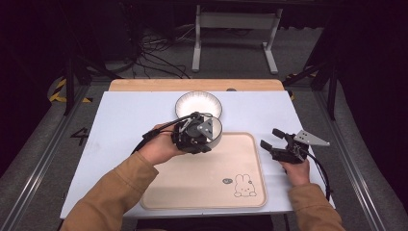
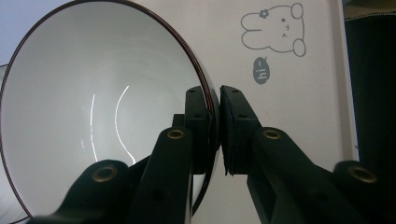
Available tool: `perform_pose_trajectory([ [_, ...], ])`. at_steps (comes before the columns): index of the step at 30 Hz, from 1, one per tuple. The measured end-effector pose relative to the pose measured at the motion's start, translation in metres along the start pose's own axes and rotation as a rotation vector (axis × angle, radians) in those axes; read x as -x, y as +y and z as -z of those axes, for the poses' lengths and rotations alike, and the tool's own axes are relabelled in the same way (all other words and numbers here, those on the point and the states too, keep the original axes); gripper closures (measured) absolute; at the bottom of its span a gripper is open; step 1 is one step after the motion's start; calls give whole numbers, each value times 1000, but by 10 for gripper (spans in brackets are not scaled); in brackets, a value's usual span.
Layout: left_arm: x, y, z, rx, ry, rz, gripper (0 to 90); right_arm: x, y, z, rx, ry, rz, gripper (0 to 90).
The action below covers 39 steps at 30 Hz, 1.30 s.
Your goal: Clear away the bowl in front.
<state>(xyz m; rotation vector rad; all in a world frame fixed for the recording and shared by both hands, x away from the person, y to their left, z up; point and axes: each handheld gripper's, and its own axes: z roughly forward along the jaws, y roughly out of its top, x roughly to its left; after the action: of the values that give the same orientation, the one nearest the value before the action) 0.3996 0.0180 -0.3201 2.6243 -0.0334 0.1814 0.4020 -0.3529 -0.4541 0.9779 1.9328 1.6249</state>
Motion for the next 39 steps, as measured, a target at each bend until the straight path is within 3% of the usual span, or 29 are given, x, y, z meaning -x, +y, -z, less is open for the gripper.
perform_pose_trajectory([
  [22,7,-4,-28,-87,-99,-28,833,0,0,0,1,2,-1,178],
  [39,7,-8,-38,-125,-141,-12,836,1,0,0,1,2,-5,177],
])
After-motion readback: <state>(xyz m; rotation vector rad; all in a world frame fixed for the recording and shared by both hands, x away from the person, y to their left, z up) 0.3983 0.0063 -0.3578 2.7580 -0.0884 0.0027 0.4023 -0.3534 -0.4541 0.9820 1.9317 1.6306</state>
